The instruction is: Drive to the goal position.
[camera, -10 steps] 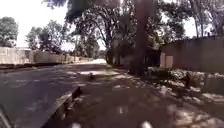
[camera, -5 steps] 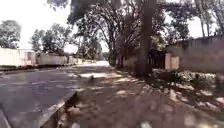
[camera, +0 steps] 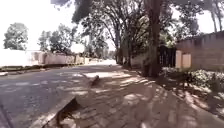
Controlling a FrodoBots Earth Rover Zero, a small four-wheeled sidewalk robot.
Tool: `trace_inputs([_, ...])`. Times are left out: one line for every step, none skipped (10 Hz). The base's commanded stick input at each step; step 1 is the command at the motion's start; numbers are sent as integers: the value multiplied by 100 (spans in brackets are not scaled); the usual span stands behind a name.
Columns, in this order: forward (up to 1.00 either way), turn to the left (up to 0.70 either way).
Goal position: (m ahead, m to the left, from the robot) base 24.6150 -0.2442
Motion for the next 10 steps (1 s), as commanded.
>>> trace_inputs([70,0])
trace_inputs([70,0])
trace_inputs([70,0])
trace_inputs([70,0])
trace_inputs([76,0])
trace_inputs([83,0])
trace_inputs([85,0])
trace_inputs([85,0])
trace_inputs([85,0])
trace_inputs([85,0])
